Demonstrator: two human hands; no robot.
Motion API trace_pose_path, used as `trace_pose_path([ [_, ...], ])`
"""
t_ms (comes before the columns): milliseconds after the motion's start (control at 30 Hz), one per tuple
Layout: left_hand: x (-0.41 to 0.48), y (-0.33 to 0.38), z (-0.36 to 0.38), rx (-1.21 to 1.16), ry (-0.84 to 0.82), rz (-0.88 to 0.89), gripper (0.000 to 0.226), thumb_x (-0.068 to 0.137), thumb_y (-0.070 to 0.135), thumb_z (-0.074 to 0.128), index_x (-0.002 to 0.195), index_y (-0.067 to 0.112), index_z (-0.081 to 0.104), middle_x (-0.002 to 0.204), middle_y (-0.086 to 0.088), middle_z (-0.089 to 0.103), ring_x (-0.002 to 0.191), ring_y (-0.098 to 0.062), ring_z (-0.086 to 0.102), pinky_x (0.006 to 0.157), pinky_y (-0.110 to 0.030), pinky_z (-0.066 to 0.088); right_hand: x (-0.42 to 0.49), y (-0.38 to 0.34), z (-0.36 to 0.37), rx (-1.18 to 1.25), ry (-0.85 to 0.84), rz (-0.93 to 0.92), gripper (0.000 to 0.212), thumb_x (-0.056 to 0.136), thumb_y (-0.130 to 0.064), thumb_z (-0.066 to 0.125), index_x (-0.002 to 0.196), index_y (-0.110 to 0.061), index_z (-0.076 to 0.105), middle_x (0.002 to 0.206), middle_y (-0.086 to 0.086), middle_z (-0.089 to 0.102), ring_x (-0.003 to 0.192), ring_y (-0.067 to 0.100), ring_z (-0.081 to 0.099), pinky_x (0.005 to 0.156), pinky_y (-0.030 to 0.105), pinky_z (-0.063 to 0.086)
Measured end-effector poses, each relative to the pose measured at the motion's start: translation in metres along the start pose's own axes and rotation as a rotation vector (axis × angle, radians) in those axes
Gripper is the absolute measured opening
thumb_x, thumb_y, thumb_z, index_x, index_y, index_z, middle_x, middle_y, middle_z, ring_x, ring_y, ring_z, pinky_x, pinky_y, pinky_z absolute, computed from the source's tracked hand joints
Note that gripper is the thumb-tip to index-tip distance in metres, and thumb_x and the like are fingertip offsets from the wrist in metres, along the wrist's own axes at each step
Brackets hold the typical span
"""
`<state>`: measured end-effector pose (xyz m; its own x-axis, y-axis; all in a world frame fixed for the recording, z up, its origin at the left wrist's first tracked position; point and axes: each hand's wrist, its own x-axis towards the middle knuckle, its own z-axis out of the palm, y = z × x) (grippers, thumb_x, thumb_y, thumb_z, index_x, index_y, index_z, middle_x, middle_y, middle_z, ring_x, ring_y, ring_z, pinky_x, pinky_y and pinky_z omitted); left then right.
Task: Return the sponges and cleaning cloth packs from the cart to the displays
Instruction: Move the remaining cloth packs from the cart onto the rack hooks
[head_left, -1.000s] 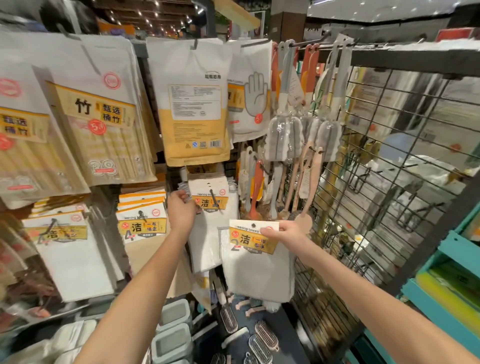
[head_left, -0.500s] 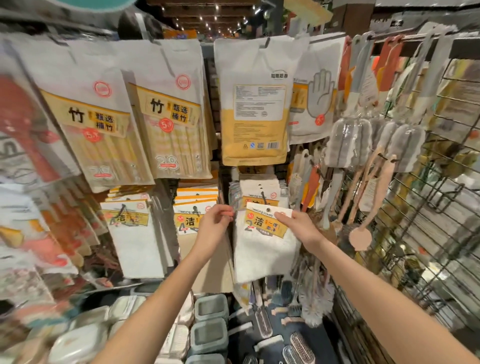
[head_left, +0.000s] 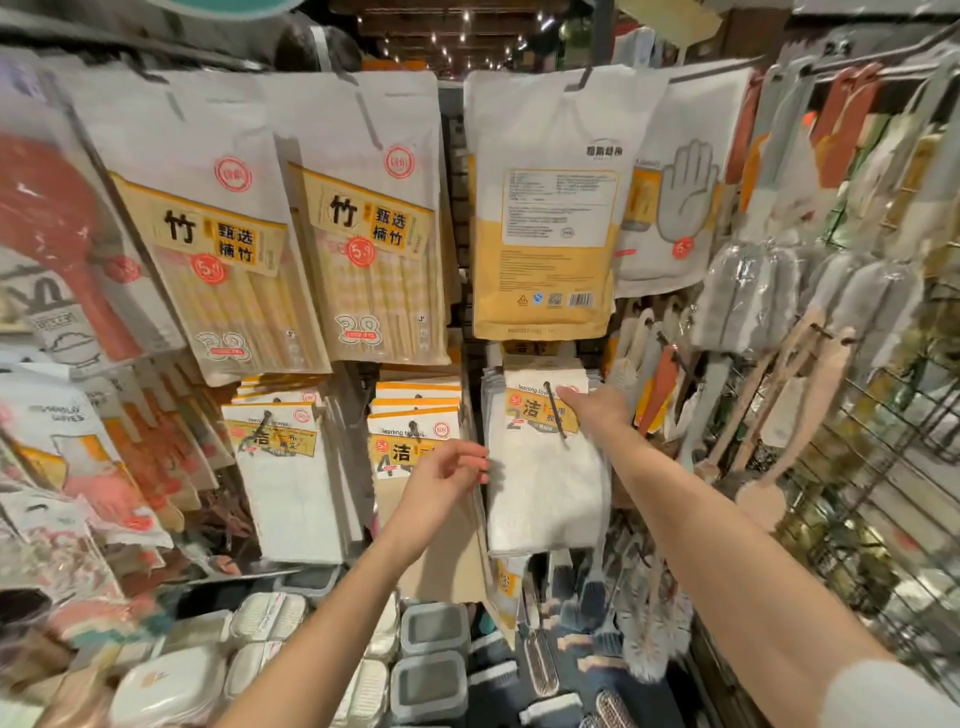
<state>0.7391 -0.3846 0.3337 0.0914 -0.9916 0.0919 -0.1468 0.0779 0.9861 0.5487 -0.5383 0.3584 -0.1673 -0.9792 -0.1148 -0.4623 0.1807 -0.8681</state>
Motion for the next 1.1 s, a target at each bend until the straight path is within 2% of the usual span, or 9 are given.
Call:
trace_pose_path([
  [67,-0.004,0.005,0.002,0.013,-0.004,-0.012,0.019,0.095,0.003,0.049,0.109,0.005,0.061,0.101,-0.011,0.069,0.087,-0.012,0.066,0.077,-0.016,0.051,-0.001,-0.005,-0.002,-0.042,-0.004,0.001,0.036,0.085,-0.041,0.066,0.1,-0.009,0.058,0.093,0.006,0.054,0.095,0.028,0.057,0.077,0.032,0.042],
  [200,-0.012,0.022,0.013,0.033,-0.012,-0.031,0.02,0.095,0.001,0.046,0.108,0.004,0.061,0.101,-0.017,0.068,0.089,-0.016,0.064,0.084,-0.026,0.052,-0.025,-0.002,-0.015,-0.166,-0.053,-0.065,0.023,0.091,-0.033,0.056,0.1,-0.012,0.057,0.099,0.008,0.06,0.103,0.03,0.057,0.079,0.033,0.044],
  [300,-0.017,0.033,0.031,0.028,-0.041,-0.035,0.02,0.095,0.0,0.046,0.105,0.007,0.062,0.097,-0.011,0.068,0.084,-0.011,0.065,0.079,-0.022,0.051,-0.064,0.013,-0.041,-0.132,-0.07,-0.115,0.046,0.096,-0.028,0.05,0.136,-0.005,0.044,0.136,0.014,0.051,0.125,0.031,0.048,0.096,0.033,0.04],
  [467,-0.03,0.045,0.078,-0.019,-0.108,-0.034,0.021,0.094,-0.003,0.044,0.104,0.005,0.06,0.092,-0.006,0.065,0.081,-0.017,0.063,0.078,-0.026,0.05,-0.127,0.066,-0.094,0.098,-0.103,-0.096,0.053,0.085,-0.045,0.06,0.125,-0.01,0.055,0.121,0.002,0.061,0.111,0.024,0.06,0.094,0.037,0.049],
  [567,-0.047,0.049,0.123,-0.043,-0.213,-0.051,0.021,0.093,-0.003,0.046,0.099,0.009,0.062,0.09,-0.006,0.066,0.084,-0.021,0.063,0.08,-0.032,0.049,-0.172,0.097,-0.138,0.144,-0.067,-0.067,0.045,0.094,-0.029,0.055,0.135,-0.013,0.047,0.126,-0.007,0.048,0.12,0.014,0.048,0.102,0.026,0.034],
  [633,-0.062,0.053,0.155,-0.032,-0.313,-0.036,0.024,0.092,-0.004,0.047,0.094,0.013,0.063,0.089,-0.005,0.068,0.08,-0.017,0.065,0.079,-0.031,0.051,-0.196,0.123,-0.164,0.152,-0.02,-0.032,0.046,0.094,-0.03,0.055,0.137,-0.019,0.047,0.129,-0.003,0.053,0.119,0.016,0.052,0.103,0.03,0.037],
  [867,-0.147,0.077,0.277,-0.033,-0.59,0.016,0.02,0.094,-0.002,0.047,0.097,0.012,0.062,0.09,-0.008,0.067,0.075,-0.013,0.066,0.068,-0.024,0.05,-0.303,0.209,-0.278,0.086,0.21,0.086,0.044,0.091,-0.034,0.057,0.131,-0.018,0.051,0.116,0.005,0.061,0.105,0.019,0.058,0.094,0.034,0.046],
  [967,-0.201,0.089,0.325,-0.042,-0.698,0.034,0.017,0.094,0.002,0.049,0.1,0.011,0.062,0.093,-0.007,0.068,0.08,-0.015,0.066,0.071,-0.023,0.051,-0.367,0.247,-0.322,0.078,0.231,0.139,0.04,0.092,-0.026,0.057,0.13,-0.014,0.051,0.096,0.004,0.06,0.079,0.016,0.055,0.074,0.028,0.045],
  [1100,-0.292,0.104,0.399,-0.06,-0.871,0.029,0.016,0.096,0.004,0.05,0.093,0.016,0.06,0.09,-0.006,0.067,0.073,-0.01,0.066,0.07,-0.025,0.05,-0.461,0.3,-0.38,0.091,0.343,0.223,0.035,0.092,-0.021,0.058,0.127,-0.014,0.054,0.093,0.001,0.059,0.077,0.011,0.054,0.068,0.019,0.045],
])
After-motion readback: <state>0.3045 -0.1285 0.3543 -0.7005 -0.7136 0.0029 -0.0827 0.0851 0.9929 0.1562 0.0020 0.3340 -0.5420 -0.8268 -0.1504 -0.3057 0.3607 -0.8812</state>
